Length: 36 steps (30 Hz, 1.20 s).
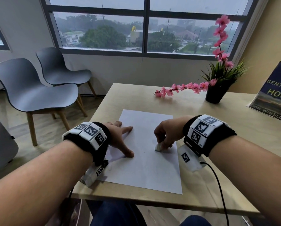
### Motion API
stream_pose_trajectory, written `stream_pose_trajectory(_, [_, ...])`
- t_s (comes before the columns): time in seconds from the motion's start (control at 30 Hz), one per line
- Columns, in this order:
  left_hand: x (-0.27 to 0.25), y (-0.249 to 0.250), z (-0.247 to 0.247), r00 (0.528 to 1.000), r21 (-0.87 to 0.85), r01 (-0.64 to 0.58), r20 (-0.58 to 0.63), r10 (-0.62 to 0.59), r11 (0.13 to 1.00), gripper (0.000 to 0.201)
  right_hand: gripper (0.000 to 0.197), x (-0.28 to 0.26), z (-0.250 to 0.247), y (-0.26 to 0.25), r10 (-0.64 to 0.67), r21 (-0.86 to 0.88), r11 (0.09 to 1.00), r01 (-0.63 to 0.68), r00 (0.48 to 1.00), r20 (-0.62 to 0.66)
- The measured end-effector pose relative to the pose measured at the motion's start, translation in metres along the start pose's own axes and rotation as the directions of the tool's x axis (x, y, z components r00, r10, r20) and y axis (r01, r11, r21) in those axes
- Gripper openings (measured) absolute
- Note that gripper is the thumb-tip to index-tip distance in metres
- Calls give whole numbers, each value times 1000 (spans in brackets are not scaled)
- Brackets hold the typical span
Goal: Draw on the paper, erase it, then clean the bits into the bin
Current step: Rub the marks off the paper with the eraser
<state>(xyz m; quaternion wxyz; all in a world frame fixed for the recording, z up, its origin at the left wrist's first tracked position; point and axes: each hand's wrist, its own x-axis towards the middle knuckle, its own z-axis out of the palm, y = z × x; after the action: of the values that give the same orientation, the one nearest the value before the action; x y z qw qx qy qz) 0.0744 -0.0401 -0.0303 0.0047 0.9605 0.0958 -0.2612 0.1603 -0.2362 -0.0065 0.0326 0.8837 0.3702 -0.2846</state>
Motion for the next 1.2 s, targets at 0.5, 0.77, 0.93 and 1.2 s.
stream_pose_trajectory(0.5, [-2, 1, -2, 1000, 17, 9, 15, -10, 1000, 116, 24, -12, 5, 5, 35, -19, 999, -36, 995, -95])
stream_pose_trajectory(0.77, [-4, 18, -21, 997, 157, 52, 49, -61, 986, 123, 26, -24, 15, 9, 5, 31, 1000, -6, 1000, 22])
stream_pose_trajectory(0.93, [-9, 56, -32, 999, 308, 36, -20, -31, 951, 115, 23, -22, 18, 6, 18, -15, 1000, -18, 1000, -6])
stream_pose_trajectory(1.2, [-7, 74, -11, 994, 142, -108, 46, 102, 984, 121, 25, -12, 8, 14, 16, 23, 1000, -15, 999, -35])
